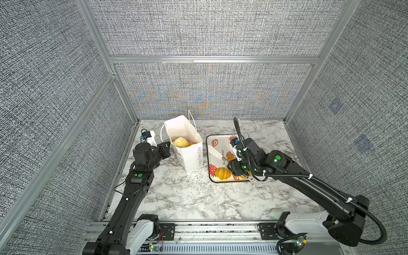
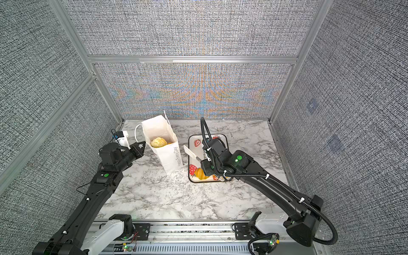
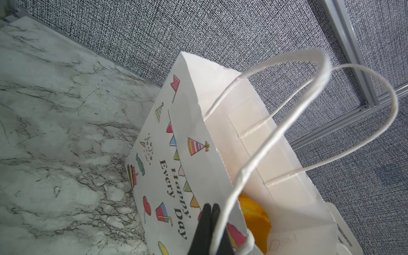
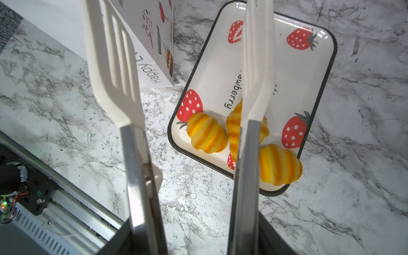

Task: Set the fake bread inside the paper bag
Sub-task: 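Raise the open tongs out of the bag back over the tray, then lower the open tongs onto a striped twisted roll on the tray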

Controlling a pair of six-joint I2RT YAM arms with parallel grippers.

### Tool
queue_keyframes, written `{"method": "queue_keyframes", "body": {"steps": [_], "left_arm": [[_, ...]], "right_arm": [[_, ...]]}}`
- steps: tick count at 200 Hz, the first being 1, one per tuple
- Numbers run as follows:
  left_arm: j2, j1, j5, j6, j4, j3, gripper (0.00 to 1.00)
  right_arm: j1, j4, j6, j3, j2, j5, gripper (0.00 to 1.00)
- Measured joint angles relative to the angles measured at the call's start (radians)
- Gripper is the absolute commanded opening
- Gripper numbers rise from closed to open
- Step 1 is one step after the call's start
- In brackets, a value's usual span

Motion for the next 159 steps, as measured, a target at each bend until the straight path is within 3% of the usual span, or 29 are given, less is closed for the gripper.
{"method": "queue_keyframes", "body": {"steps": [159], "left_arm": [[-0.003,0.0,0.0,0.001,0.004,-0.007,0.0]], "right_arm": [[0.001,-0.005,0.006,-0.15,0.111,-0.082,0.61]]}}
